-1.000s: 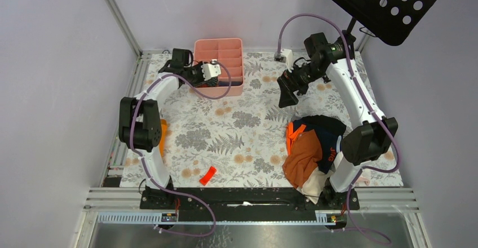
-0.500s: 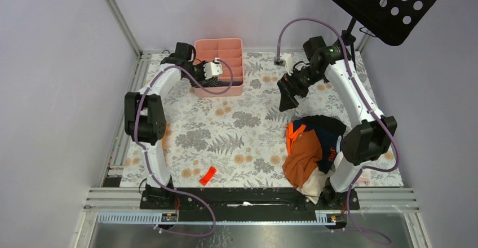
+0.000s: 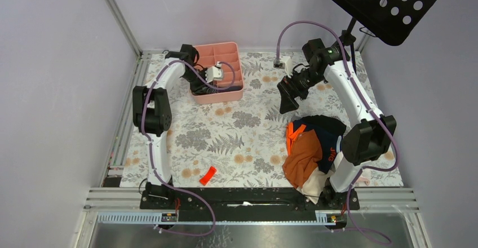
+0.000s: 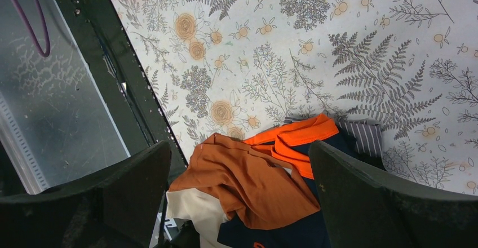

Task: Roll the underwear
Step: Place the underwear in the storage box, then reset both arms

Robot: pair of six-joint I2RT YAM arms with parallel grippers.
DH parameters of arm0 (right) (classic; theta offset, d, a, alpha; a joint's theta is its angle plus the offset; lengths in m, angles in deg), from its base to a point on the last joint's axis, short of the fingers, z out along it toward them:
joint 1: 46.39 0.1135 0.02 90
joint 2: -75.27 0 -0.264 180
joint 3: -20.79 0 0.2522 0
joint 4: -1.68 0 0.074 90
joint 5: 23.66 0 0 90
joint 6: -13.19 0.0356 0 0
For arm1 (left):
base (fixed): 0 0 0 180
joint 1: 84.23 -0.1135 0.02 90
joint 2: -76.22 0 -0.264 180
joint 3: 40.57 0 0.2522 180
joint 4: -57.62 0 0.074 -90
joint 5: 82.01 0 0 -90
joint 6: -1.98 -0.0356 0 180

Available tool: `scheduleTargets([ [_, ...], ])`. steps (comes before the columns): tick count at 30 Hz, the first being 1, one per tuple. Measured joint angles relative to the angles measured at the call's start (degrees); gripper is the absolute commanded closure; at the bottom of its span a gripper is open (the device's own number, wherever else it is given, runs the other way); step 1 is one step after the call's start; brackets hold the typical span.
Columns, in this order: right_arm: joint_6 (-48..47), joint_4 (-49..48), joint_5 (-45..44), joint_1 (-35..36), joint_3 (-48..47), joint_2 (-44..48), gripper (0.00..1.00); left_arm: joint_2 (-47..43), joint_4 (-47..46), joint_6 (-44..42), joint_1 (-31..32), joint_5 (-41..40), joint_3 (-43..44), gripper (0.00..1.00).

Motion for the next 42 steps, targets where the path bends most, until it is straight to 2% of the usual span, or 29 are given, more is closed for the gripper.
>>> scheduleTargets([
  [5,-0.09,0.0,0.02,0.0,0.0,0.0,0.0,2.14,3.02,0.11,0.0,0.15,1.27,1.0],
  [11,-0.11,0.0,0.0,0.0,0.0,0.0,0.0,4.13,4.15,1.22,0.0,0.55,1.77,0.69],
  [19,-0.11,0.0,0.0,0.0,0.07,0.0,0.0,2.95,0.96,3.74,0.04,0.48,0.61,0.49],
  [25,-0.13,0.02,0.0,0.0,0.37,0.0,0.0,2.08,1.05,5.7,0.04,-0.37,1.18,0.42],
  [33,-0.13,0.02,0.02,0.0,0.37,0.0,0.0,2.08,3.21,7.45,0.04,-0.63,3.56,0.39],
  [38,-0.13,0.02,-0.02,0.0,0.39,0.0,0.0,2.1,5.18,11.47,0.04,-1.42,7.3,0.38],
  [42,-0.13,0.02,-0.09,0.0,0.52,0.0,0.0,1.62,2.93,15.56,-0.09,-1.88,8.7,0.36],
])
